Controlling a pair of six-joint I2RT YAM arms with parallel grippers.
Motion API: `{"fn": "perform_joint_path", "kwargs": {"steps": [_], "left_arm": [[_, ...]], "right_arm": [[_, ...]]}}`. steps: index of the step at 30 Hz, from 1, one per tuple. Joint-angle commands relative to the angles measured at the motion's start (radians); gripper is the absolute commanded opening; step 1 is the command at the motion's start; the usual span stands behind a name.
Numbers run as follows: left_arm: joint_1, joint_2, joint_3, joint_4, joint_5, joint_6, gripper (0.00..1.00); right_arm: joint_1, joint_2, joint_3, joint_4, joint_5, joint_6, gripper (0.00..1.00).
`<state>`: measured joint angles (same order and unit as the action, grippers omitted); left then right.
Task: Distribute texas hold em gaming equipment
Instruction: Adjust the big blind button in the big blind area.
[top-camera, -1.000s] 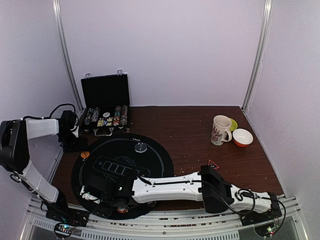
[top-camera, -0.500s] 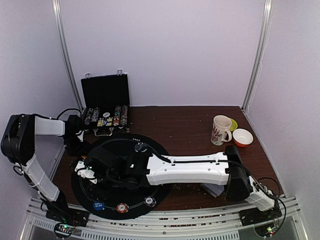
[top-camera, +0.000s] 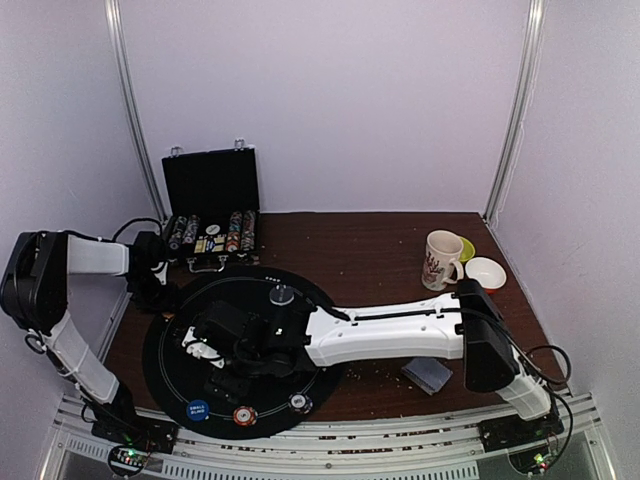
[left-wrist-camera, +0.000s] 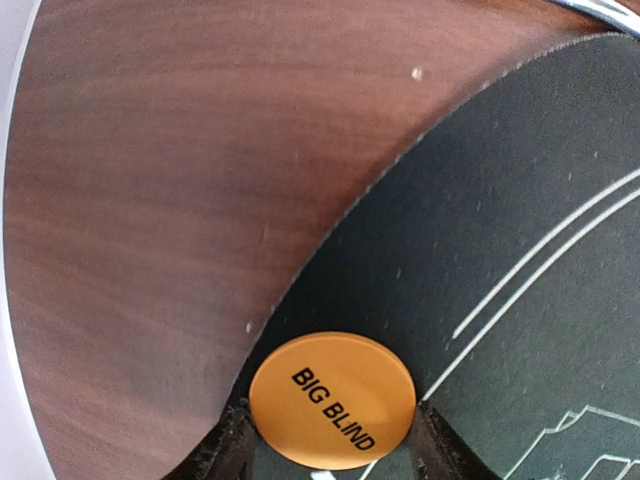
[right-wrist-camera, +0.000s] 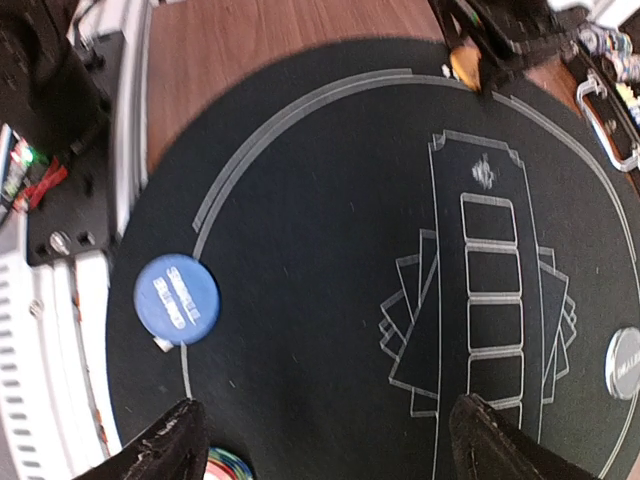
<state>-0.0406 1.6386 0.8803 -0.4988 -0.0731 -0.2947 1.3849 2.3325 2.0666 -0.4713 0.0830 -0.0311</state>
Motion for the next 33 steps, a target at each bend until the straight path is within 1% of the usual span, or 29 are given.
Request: {"fn": "perform_joint_path", "kwargs": {"steps": [1, 5, 7, 11, 14, 17, 21, 27, 33], "left_arm": [[-0.001, -0.078, -0.059, -0.037, 0.015, -0.057, 0.53], [0.001, -0.148, -0.094, -0.043, -0.035, -0.111, 0.53], [0.001, -0.149, -0.094, -0.057, -0.037, -0.13, 0.52], [0.001, -0.13, -0.104, -0.08, 0.017, -0.16, 0.52], [0.001, -0.142, -0.113, -0.115, -0.021, -0.206, 0.52], [0.001, -0.211, -0.137, -0.143, -0.089, -0.259, 0.52], [0.001, -0.299, -0.177, -0.146, -0.109, -0.305, 0.51], [0.001, -0.272, -0.19, -0.154, -0.096, -0.316, 0.51], [0.009, -0.24, -0.243, -0.088, -0.075, -0.362, 0.52]], "right_arm": [[-0.011, -0.096, -0.049, 0.006, 0.047, -0.004, 0.86], [-0.015, -0.123, -0.088, 0.009, 0.049, 0.001, 0.86], [-0.016, -0.147, -0.115, 0.018, 0.055, 0.0, 0.86], [-0.017, -0.196, -0.184, 0.048, 0.073, -0.002, 0.86], [-0.017, -0.217, -0.212, 0.055, 0.082, -0.002, 0.86], [-0.017, -0.231, -0.231, 0.061, 0.083, -0.002, 0.86], [-0.017, -0.241, -0.241, 0.071, 0.083, -0.009, 0.86], [-0.02, -0.248, -0.24, 0.052, 0.099, -0.018, 0.86], [-0.026, -0.261, -0.245, 0.009, 0.114, -0.003, 0.86]]}}
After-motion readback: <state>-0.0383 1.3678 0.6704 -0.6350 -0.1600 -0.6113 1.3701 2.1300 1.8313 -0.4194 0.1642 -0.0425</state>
